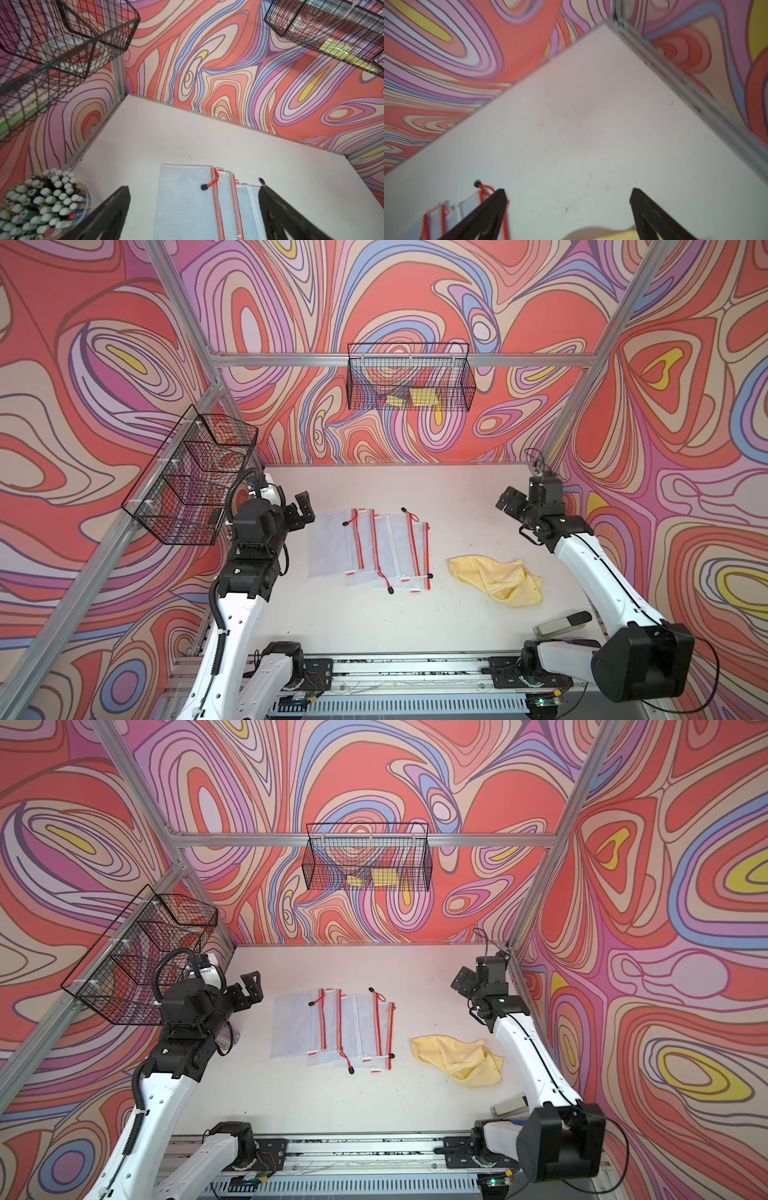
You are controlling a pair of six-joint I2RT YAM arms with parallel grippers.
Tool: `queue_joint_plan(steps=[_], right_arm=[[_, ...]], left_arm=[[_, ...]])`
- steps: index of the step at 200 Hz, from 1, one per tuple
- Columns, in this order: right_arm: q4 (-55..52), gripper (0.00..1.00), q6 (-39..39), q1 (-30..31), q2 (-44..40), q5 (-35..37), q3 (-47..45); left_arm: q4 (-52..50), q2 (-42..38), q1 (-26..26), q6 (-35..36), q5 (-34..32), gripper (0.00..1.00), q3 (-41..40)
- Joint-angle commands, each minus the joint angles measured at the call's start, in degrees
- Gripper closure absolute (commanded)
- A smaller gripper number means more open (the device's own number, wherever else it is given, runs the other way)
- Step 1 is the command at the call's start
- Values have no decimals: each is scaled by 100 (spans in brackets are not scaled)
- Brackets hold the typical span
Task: Wipe the document bag
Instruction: Pick up the cleaning item at the center of the board.
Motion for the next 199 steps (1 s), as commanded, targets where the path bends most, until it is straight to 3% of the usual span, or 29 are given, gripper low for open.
queue_joint_plan(steps=[1, 31, 104, 141, 199], right_arm=[[-1031, 4, 879, 226, 186, 113, -243], [-1365, 2, 1462, 725, 205, 364, -527], [-2826, 2, 2878, 1026, 394, 799, -746], [-2422, 2, 3243, 1136, 392, 407, -1142], [-1555, 5, 3767, 1135, 500, 399, -1792]], left_arm=[[-243, -95, 14, -344, 381, 1, 12], [-217, -54, 11, -565, 551, 1, -58], [-405, 12, 14, -704, 714, 1, -153], [-364, 103, 13, -723, 793, 1, -207], [-370, 314, 9, -691, 796, 1, -166]])
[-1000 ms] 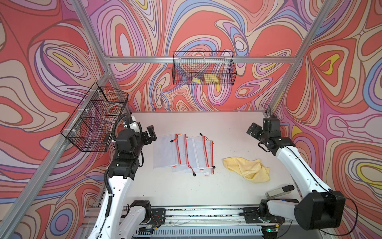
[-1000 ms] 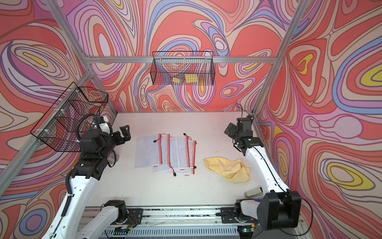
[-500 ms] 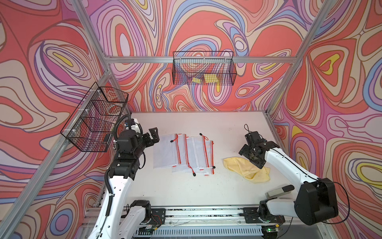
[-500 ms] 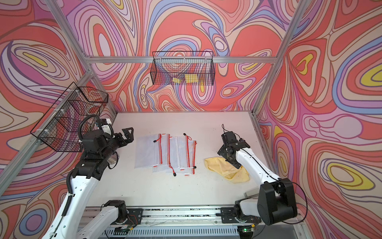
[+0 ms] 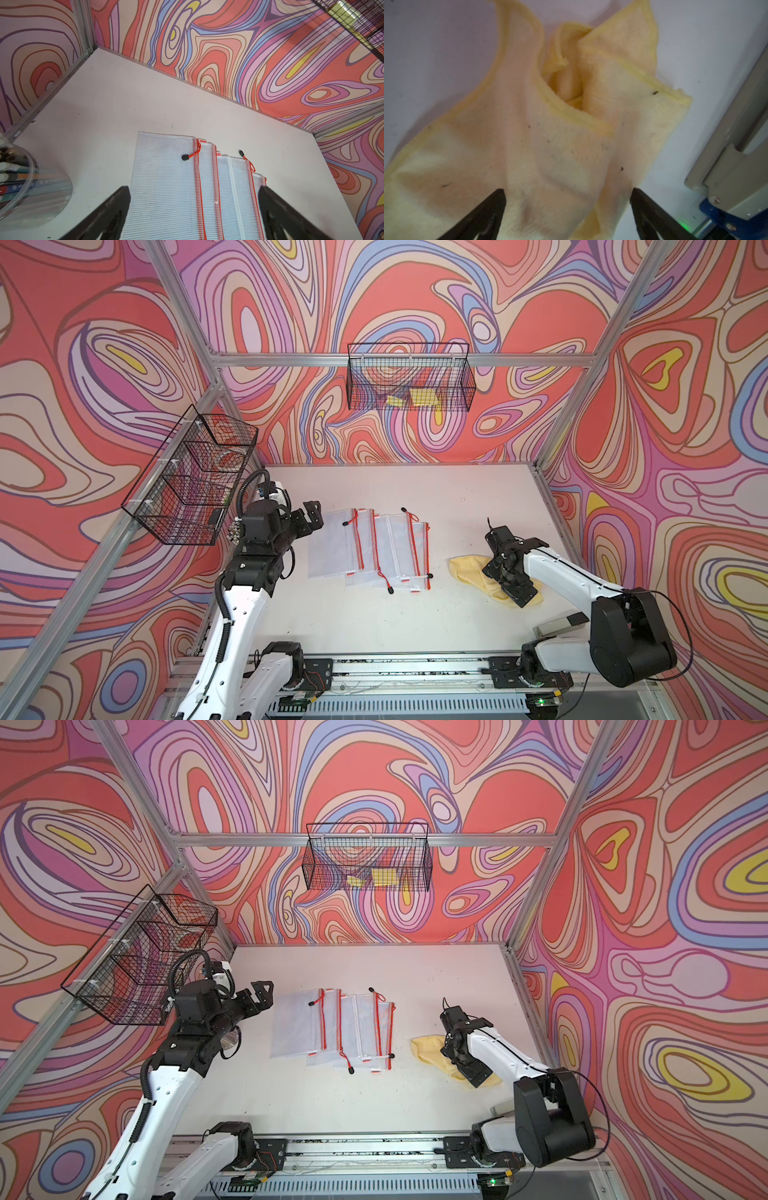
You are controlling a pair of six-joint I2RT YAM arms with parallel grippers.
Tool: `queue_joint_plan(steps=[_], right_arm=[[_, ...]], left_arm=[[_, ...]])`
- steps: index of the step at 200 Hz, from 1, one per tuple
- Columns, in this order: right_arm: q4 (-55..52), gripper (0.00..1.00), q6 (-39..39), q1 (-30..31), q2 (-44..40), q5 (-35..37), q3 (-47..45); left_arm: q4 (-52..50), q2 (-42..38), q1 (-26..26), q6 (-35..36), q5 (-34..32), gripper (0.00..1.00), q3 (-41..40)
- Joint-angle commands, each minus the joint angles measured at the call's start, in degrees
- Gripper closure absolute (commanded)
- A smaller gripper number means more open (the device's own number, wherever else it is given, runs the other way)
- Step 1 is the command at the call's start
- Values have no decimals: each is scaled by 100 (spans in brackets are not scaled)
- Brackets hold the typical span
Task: Wipe the document bag
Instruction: Pick up the cleaning item at the center of the board, then adjust the document bag.
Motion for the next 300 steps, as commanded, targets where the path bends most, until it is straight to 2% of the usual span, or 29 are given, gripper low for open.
queue_joint_plan(steps=[1, 20, 67, 95, 119, 132, 140, 190, 231, 300], right_arm=[[508, 5, 285, 23, 131, -34, -74], [763, 11, 251, 22, 258, -10, -85], [1037, 35, 90, 23, 445, 215, 4], [1296, 51, -34, 22, 596, 120, -33], [1527, 73, -102, 23, 743, -49, -73], [1652, 93, -127, 23, 754, -96, -103], [1707, 100, -156, 22, 741, -126, -91], [1618, 100, -834, 27, 300, -134, 828], [1548, 100, -1384, 22, 46, -238, 1605], [2038, 100, -1723, 27, -168, -830, 1589]], left_arm=[[-62, 73, 11, -55, 76, 1, 18], [-93, 135, 13, -46, 102, 1, 45], [-125, 175, 14, -128, 136, 2, -12], [-157, 176, 14, -145, 111, 2, -30], [-205, 224, 14, -115, 142, 2, -30], [-188, 283, 14, -56, 295, 3, -47], [-211, 344, 13, -30, 377, 4, -33], [-508, 915, -142, 38, 550, 9, 90], [-947, 1726, -869, 114, -325, 12, 378], [-1157, 3347, -1475, -492, -645, 25, 989]])
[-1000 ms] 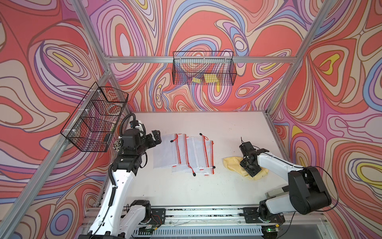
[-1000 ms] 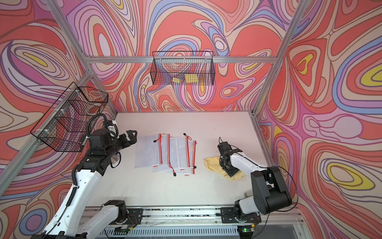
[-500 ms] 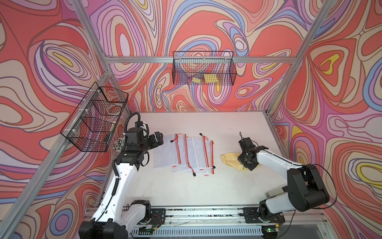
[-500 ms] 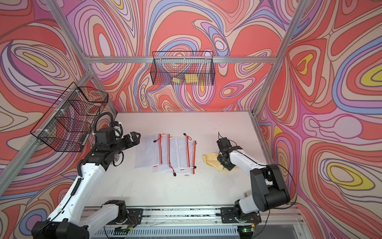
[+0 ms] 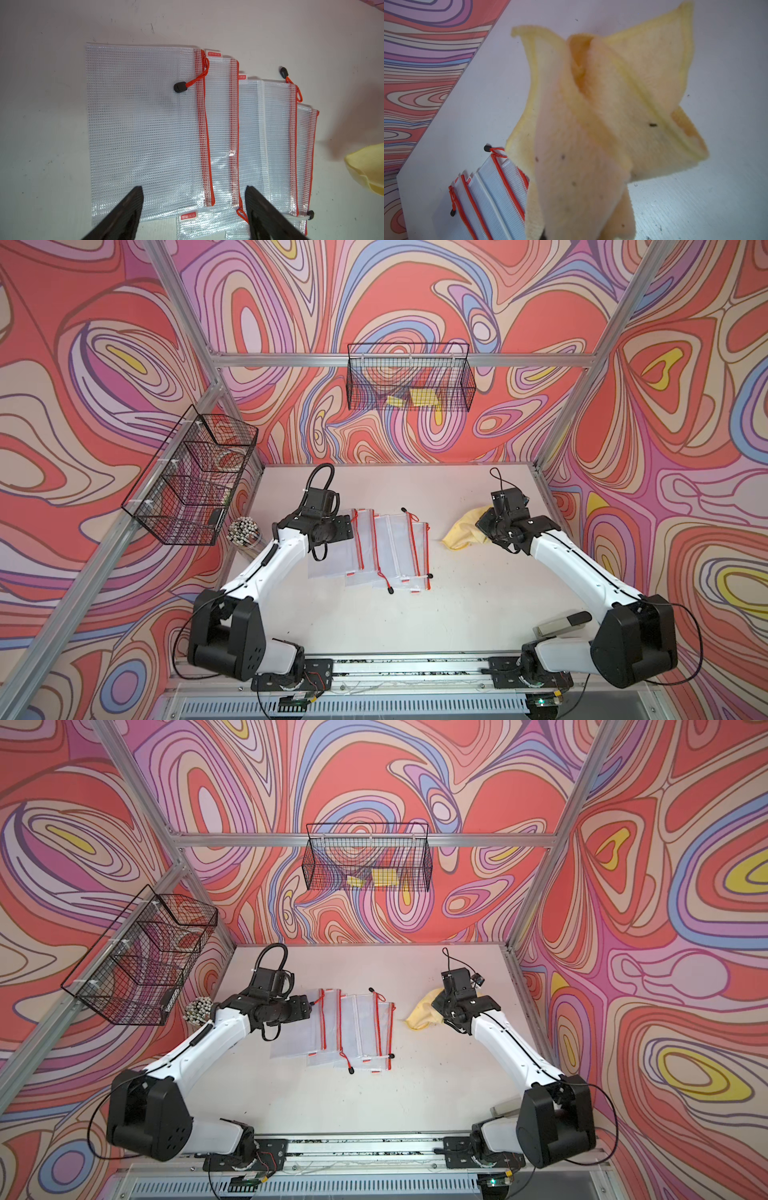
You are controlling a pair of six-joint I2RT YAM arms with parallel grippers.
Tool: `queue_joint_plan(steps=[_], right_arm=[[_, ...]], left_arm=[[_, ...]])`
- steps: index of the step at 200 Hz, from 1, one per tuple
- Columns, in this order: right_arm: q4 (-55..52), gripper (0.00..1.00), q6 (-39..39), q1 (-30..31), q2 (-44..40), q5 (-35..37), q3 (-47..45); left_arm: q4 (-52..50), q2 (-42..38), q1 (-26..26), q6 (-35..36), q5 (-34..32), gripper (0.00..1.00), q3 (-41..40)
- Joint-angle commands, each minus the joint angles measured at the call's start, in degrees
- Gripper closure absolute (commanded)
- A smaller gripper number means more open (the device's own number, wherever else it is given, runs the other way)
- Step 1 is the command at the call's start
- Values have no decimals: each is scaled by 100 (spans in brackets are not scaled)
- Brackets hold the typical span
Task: Wipe the document bag
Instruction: Adjust the document bag.
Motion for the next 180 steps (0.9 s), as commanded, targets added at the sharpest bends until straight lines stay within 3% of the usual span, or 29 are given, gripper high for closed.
queue_joint_plan(steps=[1, 38, 77, 180], right_arm=[[213, 100, -243, 22, -126, -246, -51], [319, 100, -320, 19, -216, -353, -154], [432, 100, -427, 20, -270, -410, -259], [596, 100, -682, 24, 58, -682, -178]], left_arm=[[-194, 371, -140, -340, -302, 25, 216], [-47, 1168, -424, -527, -451, 25, 635], [-270, 2084, -571, -796, -1016, 34, 1273], [-484, 3171, -634, -1060, -1274, 49, 2244]])
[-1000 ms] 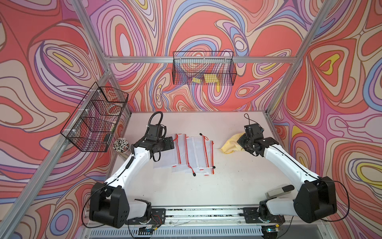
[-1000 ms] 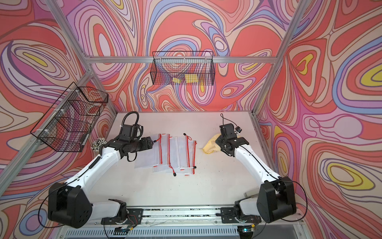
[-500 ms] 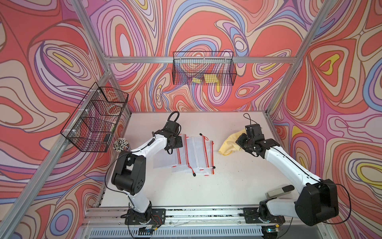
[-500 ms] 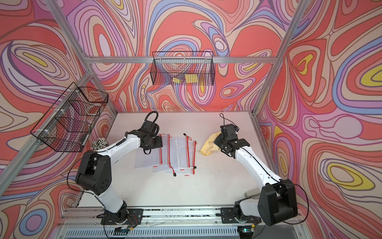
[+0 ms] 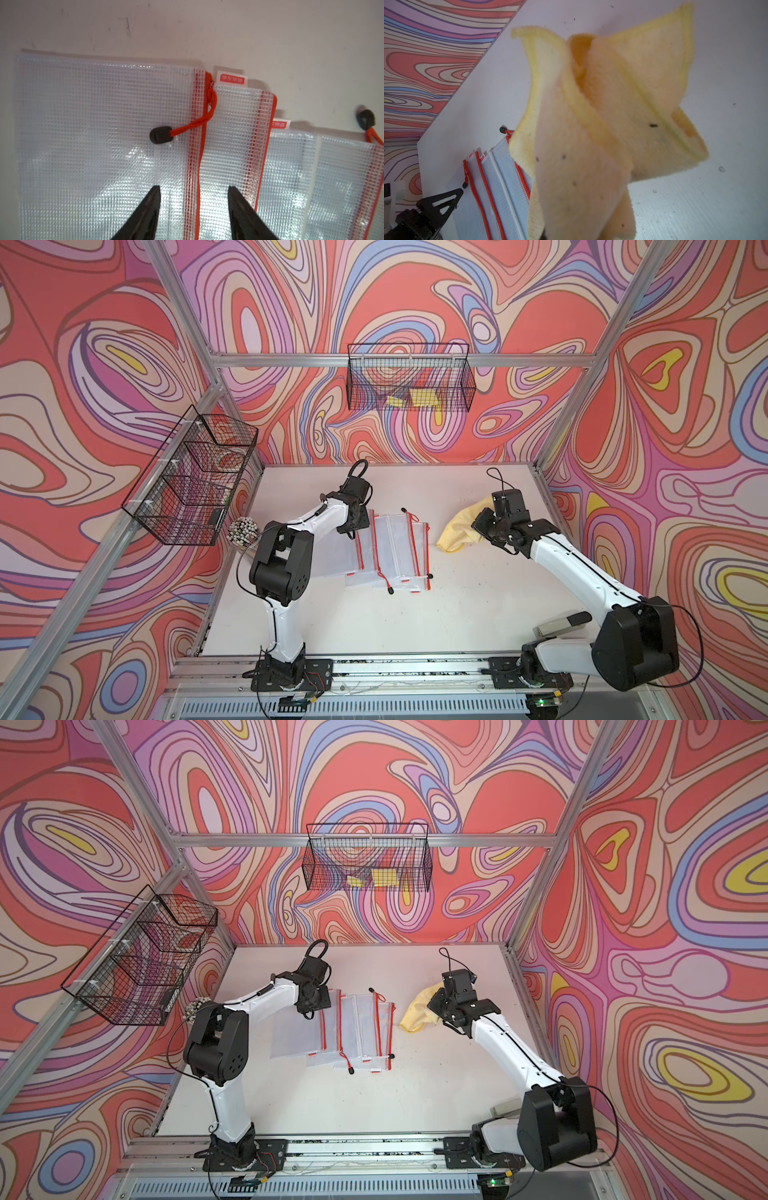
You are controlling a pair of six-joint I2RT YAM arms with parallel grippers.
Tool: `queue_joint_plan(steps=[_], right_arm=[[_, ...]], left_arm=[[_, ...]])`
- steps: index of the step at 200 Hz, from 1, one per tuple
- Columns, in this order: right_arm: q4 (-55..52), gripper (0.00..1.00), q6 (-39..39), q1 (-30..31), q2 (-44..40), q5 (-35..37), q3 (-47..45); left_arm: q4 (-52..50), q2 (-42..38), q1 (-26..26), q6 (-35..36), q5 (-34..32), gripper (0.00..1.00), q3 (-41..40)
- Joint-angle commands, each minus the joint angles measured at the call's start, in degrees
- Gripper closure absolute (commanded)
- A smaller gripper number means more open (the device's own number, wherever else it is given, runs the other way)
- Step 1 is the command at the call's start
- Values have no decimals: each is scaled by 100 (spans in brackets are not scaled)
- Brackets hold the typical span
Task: Wipe the document bag
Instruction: Adjust the document bag.
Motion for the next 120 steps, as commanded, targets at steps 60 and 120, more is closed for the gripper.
queue_joint_plan(steps=[60, 120], right_arm=[[157, 100, -286, 22, 259, -244, 55], [256, 100, -309, 20, 390, -374, 40]], left_arm=[[-680, 619, -60, -296, -266, 57, 448], [-662, 796, -65, -325, -313, 67, 489]])
